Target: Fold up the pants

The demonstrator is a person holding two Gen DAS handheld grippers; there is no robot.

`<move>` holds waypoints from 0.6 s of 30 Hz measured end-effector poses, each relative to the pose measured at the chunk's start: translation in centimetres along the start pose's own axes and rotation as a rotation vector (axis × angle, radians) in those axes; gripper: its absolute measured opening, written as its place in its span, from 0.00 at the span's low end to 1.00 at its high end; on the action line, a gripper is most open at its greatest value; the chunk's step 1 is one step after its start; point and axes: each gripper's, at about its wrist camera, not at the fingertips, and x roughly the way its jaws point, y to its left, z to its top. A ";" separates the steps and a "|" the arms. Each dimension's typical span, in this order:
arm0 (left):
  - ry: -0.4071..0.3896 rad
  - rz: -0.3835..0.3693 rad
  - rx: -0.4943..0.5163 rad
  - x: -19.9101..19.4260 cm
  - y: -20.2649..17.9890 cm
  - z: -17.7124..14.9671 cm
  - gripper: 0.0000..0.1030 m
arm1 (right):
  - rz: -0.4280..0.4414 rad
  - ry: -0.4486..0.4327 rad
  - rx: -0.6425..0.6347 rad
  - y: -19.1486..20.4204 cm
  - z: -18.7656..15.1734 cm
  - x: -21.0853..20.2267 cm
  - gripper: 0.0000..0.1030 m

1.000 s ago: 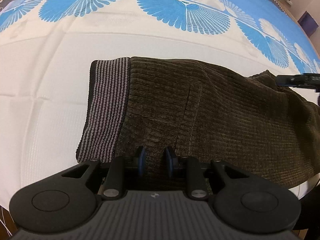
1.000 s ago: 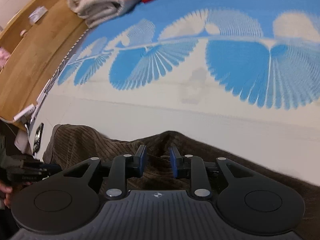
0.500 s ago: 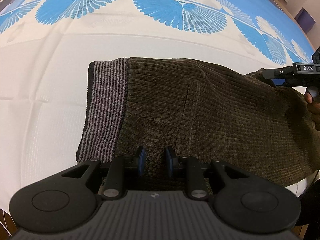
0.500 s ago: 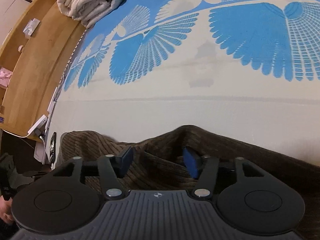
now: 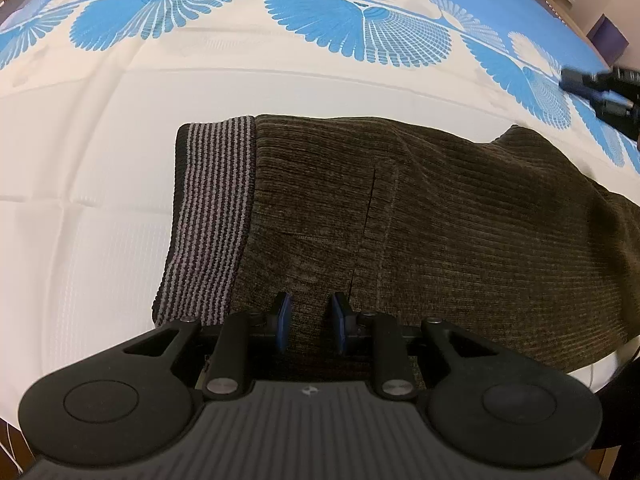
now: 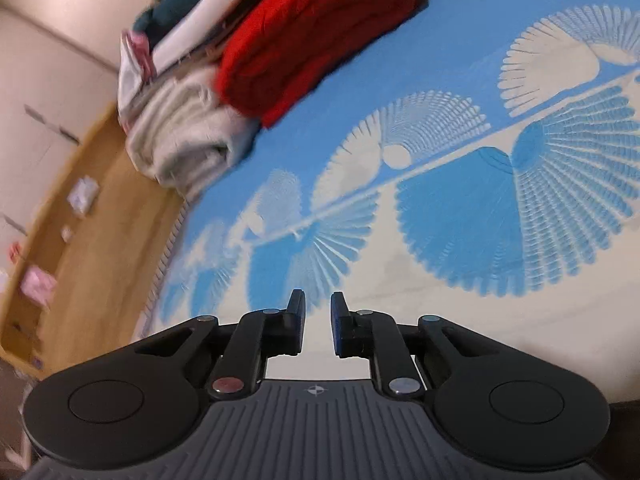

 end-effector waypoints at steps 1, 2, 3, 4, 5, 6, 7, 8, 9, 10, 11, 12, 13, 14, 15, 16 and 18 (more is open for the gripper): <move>0.000 0.000 0.001 0.0 0.0 0.0 0.24 | -0.009 0.055 -0.035 0.2 -0.3 0.5 0.23; 0.000 0.001 0.002 0.0 0.0 0.0 0.24 | -0.025 0.090 -0.071 0.5 -0.8 0.9 0.28; 0.000 0.002 0.002 0.0 0.0 0.0 0.24 | -0.046 0.120 -0.112 0.9 -1.2 1.4 0.40; 0.001 0.003 0.001 0.0 0.0 0.0 0.24 | -0.065 0.155 -0.165 1.4 -1.8 2.1 0.43; 0.001 0.004 0.001 0.0 -0.1 0.0 0.24 | -0.074 0.187 -0.204 1.7 -2.3 2.5 0.44; 0.000 0.007 0.002 0.0 -0.1 0.0 0.24 | -0.085 0.212 -0.231 1.9 -2.6 2.8 0.44; 0.000 0.008 0.004 0.0 -0.1 0.0 0.24 | -0.104 0.238 -0.263 2.2 -3.2 3.5 0.44; -0.001 0.007 0.004 0.0 -0.1 0.0 0.25 | -0.118 0.257 -0.296 2.7 -4.0 3.8 0.44; -0.002 0.005 0.004 -0.1 -0.1 0.0 0.25 | -0.138 0.268 -0.335 3.0 -4.7 4.2 0.43; -0.002 0.002 0.003 -0.1 0.0 -0.1 0.25 | -0.159 0.275 -0.384 3.5 -5.2 4.6 0.29; -0.002 -0.002 0.002 -0.1 0.1 -0.1 0.25 | -0.162 0.271 -0.428 4.1 -5.4 4.9 0.08; -0.002 -0.006 0.005 -0.1 0.3 -0.2 0.25 | -0.170 0.220 -0.462 4.7 -5.1 4.5 0.06; 0.000 -0.007 0.009 -0.1 0.3 -0.2 0.25 | -0.181 0.140 -0.459 5.2 -4.5 3.9 0.05; 0.003 -0.007 0.015 -0.1 0.2 -0.3 0.25 | -0.186 0.080 -0.411 5.2 -3.6 3.4 0.04; 0.007 -0.008 0.021 -0.1 0.2 -0.3 0.24 | -0.208 0.046 -0.389 5.1 -3.3 3.2 0.00; 0.012 -0.010 0.025 -0.1 0.3 -0.4 0.24 | -0.276 0.021 -0.395 5.1 -3.2 3.3 0.00; 0.016 -0.019 0.029 -0.3 0.4 -0.5 0.24 | -0.344 0.065 -0.418 4.4 -3.8 4.1 0.00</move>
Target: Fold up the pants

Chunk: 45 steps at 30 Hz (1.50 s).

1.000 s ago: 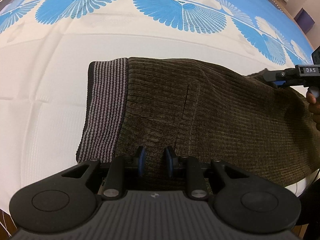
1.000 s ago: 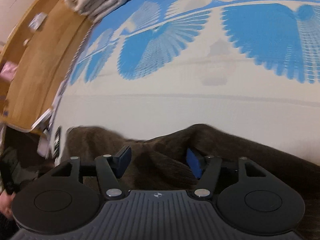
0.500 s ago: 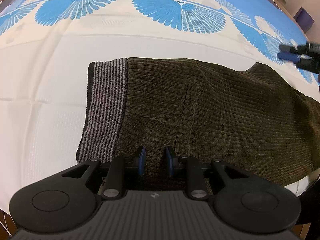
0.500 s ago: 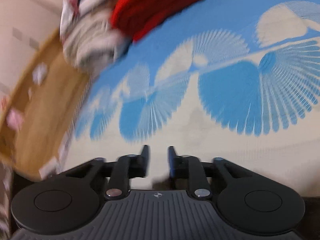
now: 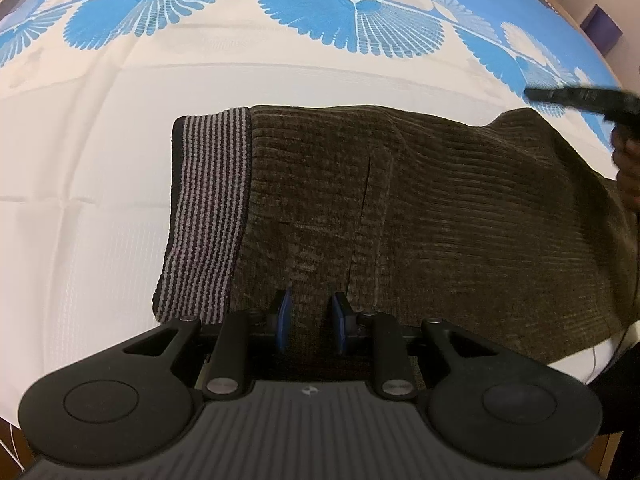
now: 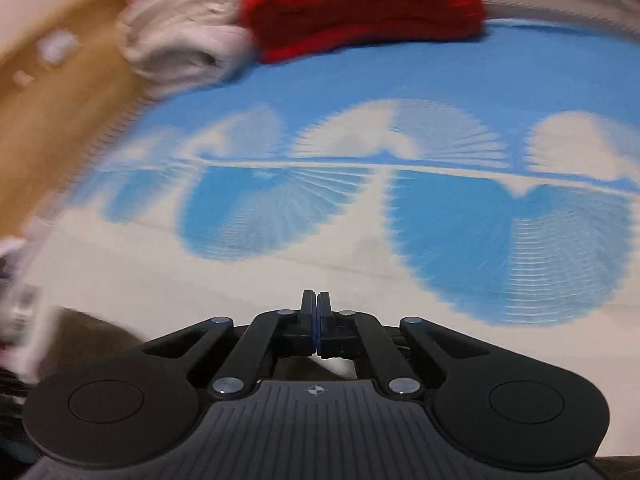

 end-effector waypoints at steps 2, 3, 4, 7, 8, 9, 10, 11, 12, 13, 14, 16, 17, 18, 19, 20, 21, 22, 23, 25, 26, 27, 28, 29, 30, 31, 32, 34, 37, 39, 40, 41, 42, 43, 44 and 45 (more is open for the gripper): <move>-0.010 -0.023 0.010 -0.5 0.0 -0.1 0.26 | -0.030 -0.002 -0.029 0.0 -0.3 -0.3 0.00; -0.043 -0.051 0.008 -1.2 0.2 -0.1 0.26 | -0.023 -0.043 -0.015 -0.2 0.1 -1.2 0.00; -0.104 -0.068 -0.006 -2.3 0.5 0.1 0.26 | 0.028 -0.099 0.021 -0.7 0.6 -2.6 0.03; -0.302 -0.061 -0.079 -5.1 2.1 0.6 0.44 | 0.133 -0.163 0.054 -0.9 1.0 -5.0 0.12; -0.359 -0.020 -0.127 -5.8 2.8 0.9 0.58 | 0.162 -0.145 0.043 -0.8 0.8 -5.3 0.19; -0.383 0.008 -0.171 -6.0 3.3 1.1 0.62 | 0.160 -0.128 0.021 -0.5 0.4 -5.3 0.34; -0.385 0.018 -0.213 -5.9 4.0 1.4 0.69 | 0.133 -0.099 -0.022 -0.1 -0.2 -5.0 0.39; -0.366 0.008 -0.259 -5.4 4.8 1.7 0.71 | 0.119 -0.072 -0.048 0.3 -0.7 -4.7 0.39; -0.340 -0.006 -0.289 -4.9 5.3 1.9 0.71 | 0.116 -0.038 -0.066 0.6 -1.1 -4.1 0.39; -0.304 -0.018 -0.313 -4.1 5.7 2.1 0.71 | 0.119 -0.007 -0.075 0.8 -1.6 -3.7 0.39; -0.274 -0.023 -0.327 -3.4 6.0 2.4 0.72 | 0.118 0.018 -0.088 1.2 -1.9 -3.3 0.39; -0.236 -0.020 -0.336 -2.3 6.2 2.9 0.72 | 0.112 0.053 -0.123 1.9 -2.5 -2.4 0.39; -0.209 -0.023 -0.343 -1.6 6.3 3.0 0.71 | 0.115 0.066 -0.142 2.2 -2.7 -2.0 0.36; -0.182 -0.034 -0.345 -1.0 6.9 2.9 0.66 | 0.109 0.071 -0.164 2.5 -2.7 -1.7 0.10; -0.158 -0.051 -0.339 -0.6 7.0 2.8 0.38 | 0.082 0.069 -0.180 2.7 -2.6 -1.5 0.03; -0.168 -0.052 -0.332 -1.1 7.1 2.5 0.25 | 0.068 0.048 -0.170 2.7 -2.4 -1.7 0.03; -0.199 -0.050 -0.330 -2.0 7.2 2.1 0.21 | 0.052 0.022 -0.155 2.8 -2.0 -1.7 0.02; -0.232 -0.042 -0.327 -2.7 7.0 1.5 0.19 | 0.031 -0.008 -0.145 2.9 -1.7 -2.0 0.02; -0.245 -0.023 -0.321 -3.3 7.0 0.9 0.19 | 0.021 -0.019 -0.145 3.0 -1.5 -1.9 0.02; -0.198 0.020 -0.298 -2.8 6.8 0.4 0.21 | 0.008 0.029 -0.216 3.7 -2.1 -0.9 0.02; -0.171 0.039 -0.283 -2.3 6.7 0.4 0.28 | -0.005 0.059 -0.252 4.0 -2.5 -0.1 0.03; -0.159 0.061 -0.263 -2.0 6.5 0.6 0.34 | -0.039 0.083 -0.286 4.3 -3.0 0.5 0.05; -0.161 0.081 -0.249 -2.1 6.4 0.8 0.45 | -0.086 0.087 -0.314 4.5 -3.3 0.7 0.17; -0.173 0.099 -0.243 -2.3 6.4 0.8 0.51 | -0.111 0.076 -0.314 4.6 -3.2 0.5 0.25; -0.199 0.114 -0.241 -2.8 6.2 0.7 0.52 | -0.123 0.062 -0.294 4.4 -2.8 0.0 0.34; -0.236 0.137 -0.231 -3.6 6.0 0.6 0.50 | -0.124 0.036 -0.262 4.0 -2.3 -1.0 0.36; -0.288 0.157 -0.205 -4.5 5.5 0.5 0.50 | -0.131 0.004 -0.241 3.6 -2.0 -2.1 0.36; -0.396 0.121 -0.149 -6.0 4.5 0.3 0.50 | -0.166 -0.093 -0.207 2.6 -1.4 -5.4 0.37; -0.448 0.036 -0.038 -6.3 2.5 0.4 0.49 | -0.185 -0.191 -0.122 0.3 -1.2 -9.9 0.38; -0.357 0.084 0.048 -4.2 1.4 0.8 0.49 | -0.211 -0.221 -0.075 -1.5 -1.7 -12.6 0.38; -0.252 0.146 0.061 -2.3 1.3 1.0 0.46 | -0.236 -0.230 -0.050 -2.6 -2.3 -14.2 0.39; -0.148 0.211 0.061 -0.3 1.4 0.9 0.46 | -0.256 -0.235 -0.030 -3.5 -3.1 -15.3 0.39; -0.137 0.232 0.069 0.2 1.1 0.8 0.46 | -0.277 -0.237 -0.005 -4.5 -3.8 -16.6 0.40; -0.154 0.251 0.077 -0.1 0.5 1.0 0.46 | -0.301 -0.237 0.025 -5.6 -4.9 -18.3 0.41; -0.184 0.257 0.073 -0.7 -0.1 1.0 0.48 | -0.318 -0.240 0.044 -6.3 -5.7 -19.6 0.41; -0.193 0.251 0.073 -1.0 -0.6 0.8 0.48 | -0.338 -0.249 0.063 -7.1 -6.8 -21.2 0.42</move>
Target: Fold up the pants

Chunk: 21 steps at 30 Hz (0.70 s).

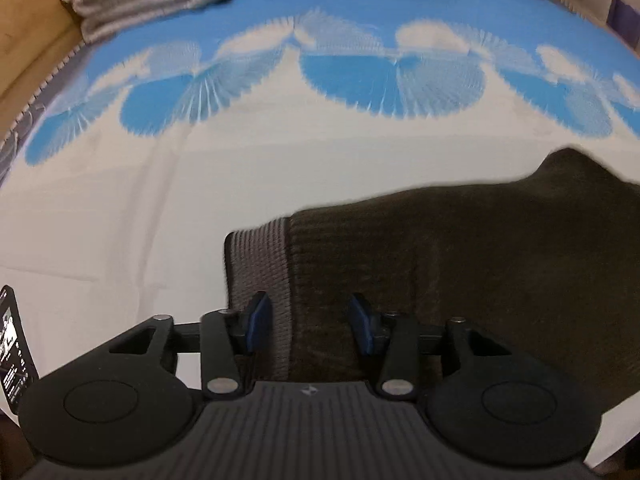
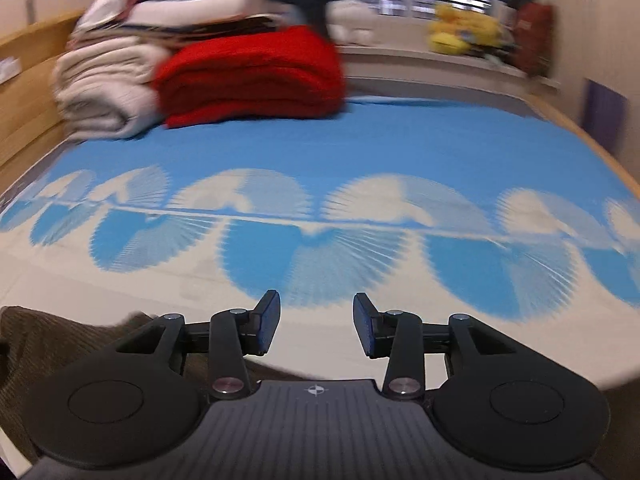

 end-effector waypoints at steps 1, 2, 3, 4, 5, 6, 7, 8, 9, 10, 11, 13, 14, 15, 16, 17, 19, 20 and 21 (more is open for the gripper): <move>-0.001 -0.010 0.008 -0.3 -0.5 -0.1 0.48 | -0.024 -0.011 0.021 -1.5 -0.6 -1.5 0.44; -0.008 -0.016 0.021 -0.7 -1.1 -0.3 0.47 | -0.048 -0.023 0.045 -3.0 -1.3 -3.1 0.45; -0.020 -0.017 0.033 -1.1 -1.7 -0.4 0.47 | -0.067 -0.031 0.065 -4.1 -2.0 -4.2 0.48; -0.036 -0.017 0.048 -1.6 -2.7 -0.4 0.48 | -0.094 -0.035 0.092 -5.5 -2.8 -5.7 0.49; -0.054 -0.022 0.063 -2.1 -3.4 -0.5 0.48 | -0.118 -0.037 0.115 -6.7 -3.8 -7.0 0.50; -0.063 -0.028 0.070 -2.4 -3.8 -0.6 0.48 | -0.139 -0.036 0.138 -8.0 -4.7 -8.2 0.50; -0.069 -0.033 0.076 -2.6 -4.4 -0.6 0.48 | -0.159 -0.033 0.159 -9.4 -5.9 -9.4 0.50; -0.079 -0.038 0.083 -3.0 -5.0 -0.7 0.48 | -0.174 -0.030 0.171 -10.4 -6.8 -10.2 0.50; -0.088 -0.038 0.092 -3.4 -5.7 -0.6 0.48 | -0.192 -0.025 0.182 -11.4 -7.8 -11.0 0.50; -0.099 -0.038 0.101 -3.7 -6.4 -0.5 0.48 | -0.214 -0.020 0.194 -12.7 -8.9 -11.8 0.50; -0.107 -0.038 0.106 -4.0 -6.8 -0.6 0.48 | -0.229 -0.014 0.201 -13.5 -9.8 -12.4 0.50; -0.122 -0.043 0.106 -4.5 -7.7 -0.7 0.48 | -0.269 -0.016 0.225 -15.8 -11.5 -13.4 0.50; -0.126 -0.048 0.098 -4.8 -8.0 -0.8 0.48 | -0.283 -0.017 0.246 -16.8 -12.2 -13.9 0.50; -0.128 -0.055 0.084 -5.1 -8.4 -0.9 0.48 | -0.293 -0.011 0.267 -17.8 -12.8 -14.0 0.50; -0.126 -0.066 0.067 -5.4 -8.8 -1.1 0.48 | -0.305 -0.003 0.296 -19.0 -13.6 -14.3 0.50; -0.124 -0.079 0.057 -5.7 -9.2 -1.4 0.48 | -0.312 -0.002 0.318 -19.7 -14.0 -14.5 0.50; -0.117 -0.110 0.050 -6.4 -10.4 -2.2 0.48 | -0.323 -0.004 0.382 -21.8 -15.3 -15.0 0.50; -0.112 -0.123 0.050 -6.6 -11.0 -2.7 0.48 | -0.327 -0.002 0.414 -22.5 -15.7 -15.1 0.50; -0.100 -0.140 0.047 -6.6 -11.6 -3.1 0.48 | -0.332 0.001 0.467 -23.7 -16.3 -15.2 0.49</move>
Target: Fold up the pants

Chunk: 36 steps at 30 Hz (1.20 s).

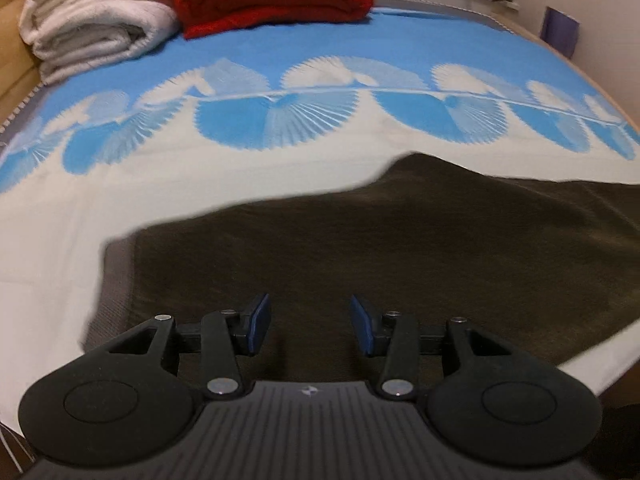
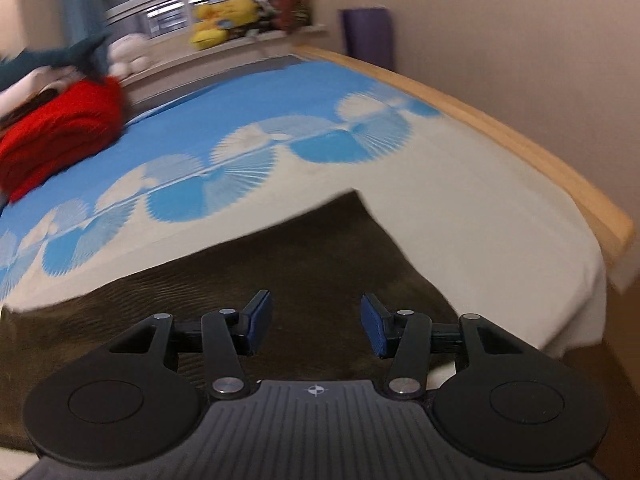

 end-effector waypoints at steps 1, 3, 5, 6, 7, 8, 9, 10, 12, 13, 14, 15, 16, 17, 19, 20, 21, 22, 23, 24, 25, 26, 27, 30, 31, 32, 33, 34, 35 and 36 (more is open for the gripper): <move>0.022 -0.021 -0.009 0.3 -0.6 -0.4 0.48 | -0.008 0.008 0.047 -1.2 0.0 0.1 0.49; 0.118 -0.050 -0.025 2.1 -1.1 -1.2 0.47 | -0.029 0.022 0.150 -3.3 0.1 0.8 0.45; 0.298 -0.014 -0.040 5.3 -1.2 -2.5 0.45 | -0.053 0.035 0.254 -5.4 -0.1 1.4 0.44; 0.284 -0.009 -0.030 5.3 -1.4 -2.5 0.45 | -0.062 0.048 0.302 -6.2 -0.3 1.8 0.44; 0.271 -0.001 -0.017 5.0 -1.8 -2.0 0.45 | -0.066 0.068 0.355 -7.1 -0.6 2.4 0.45; 0.233 -0.012 -0.018 4.4 -2.0 -1.6 0.46 | -0.066 0.084 0.390 -7.5 -1.0 2.8 0.45; 0.193 -0.031 -0.026 3.7 -2.2 -1.3 0.47 | -0.060 0.104 0.427 -8.0 -1.3 3.3 0.45; 0.170 -0.043 -0.031 3.2 -2.3 -1.1 0.48 | -0.052 0.125 0.464 -8.3 -1.7 3.9 0.45; 0.136 -0.060 -0.037 2.7 -2.6 -0.7 0.48 | -0.050 0.162 0.518 -8.6 -2.3 4.9 0.45; 0.127 -0.062 -0.031 2.7 -2.9 -0.6 0.48 | -0.054 0.176 0.546 -8.8 -2.5 5.4 0.45; 0.118 -0.061 -0.019 2.7 -3.2 -0.4 0.48 | -0.051 0.180 0.570 -9.0 -2.6 5.6 0.45; 0.110 -0.059 -0.006 2.7 -3.4 -0.4 0.48 | -0.050 0.181 0.598 -9.2 -2.8 5.9 0.45; 0.104 -0.054 0.011 2.8 -3.7 -0.2 0.48 | -0.055 0.185 0.630 -9.4 -3.1 6.4 0.45; 0.098 -0.048 0.026 2.9 -3.9 -0.1 0.48 | -0.057 0.189 0.653 -9.7 -3.2 6.8 0.45; 0.089 -0.043 0.039 3.0 -3.8 -0.3 0.48 | -0.046 0.179 0.709 -10.0 -3.7 7.4 0.46; 0.087 -0.046 0.037 3.0 -3.7 -0.2 0.48 | -0.049 0.177 0.722 -10.1 -3.7 7.7 0.46; 0.084 -0.050 0.032 3.1 -3.5 0.0 0.48 | -0.062 0.179 0.733 -10.1 -3.8 8.0 0.46; 0.081 -0.055 0.026 3.1 -3.4 0.1 0.48 | -0.075 0.180 0.750 -10.1 -3.9 8.4 0.46; 0.077 -0.056 0.022 3.0 -3.3 0.1 0.48 | -0.082 0.177 0.761 -10.2 -3.9 8.6 0.46; 0.073 -0.056 0.018 3.0 -3.2 0.2 0.48 | -0.091 0.169 0.767 -10.2 -3.9 8.7 0.46; 0.069 -0.057 0.016 3.0 -3.1 0.2 0.48 | -0.107 0.162 0.768 -9.9 -3.9 8.9 0.46; 0.067 -0.057 0.013 3.0 -3.0 0.1 0.48 | -0.121 0.158 0.760 -9.6 -3.7 9.0 0.46; 0.064 -0.056 0.010 3.0 -2.9 0.2 0.48 | -0.135 0.153 0.751 -9.3 -3.6 9.1 0.43; 0.060 -0.053 -0.002 2.9 -2.5 0.4 0.48 | -0.146 0.129 0.747 -8.6 -3.2 9.1 0.20; 0.059 -0.053 -0.007 2.9 -2.3 0.4 0.48 | -0.162 0.118 0.743 -8.2 -3.0 8.9 0.19; 0.055 -0.052 -0.013 2.7 -2.1 0.5 0.48 | -0.178 0.099 0.721 -7.5 -2.6 8.4 0.18; 0.048 -0.053 -0.022 2.6 -1.9 0.5 0.48 | -0.188 0.073 0.693 -6.7 -2.1 7.8 0.17; 0.041 -0.056 -0.032 2.4 -1.5 0.6 0.48 | -0.195 0.032 0.647 -5.3 -1.4 6.9 0.16; 0.034 -0.057 -0.042 2.2 -1.2 0.7 0.48 | -0.200 -0.011 0.593 -3.8 -0.7 6.0 0.15; 0.028 -0.056 -0.053 2.0 -0.8 0.7 0.48 | -0.202 -0.071 0.513 -1.4 0.2 4.7 0.15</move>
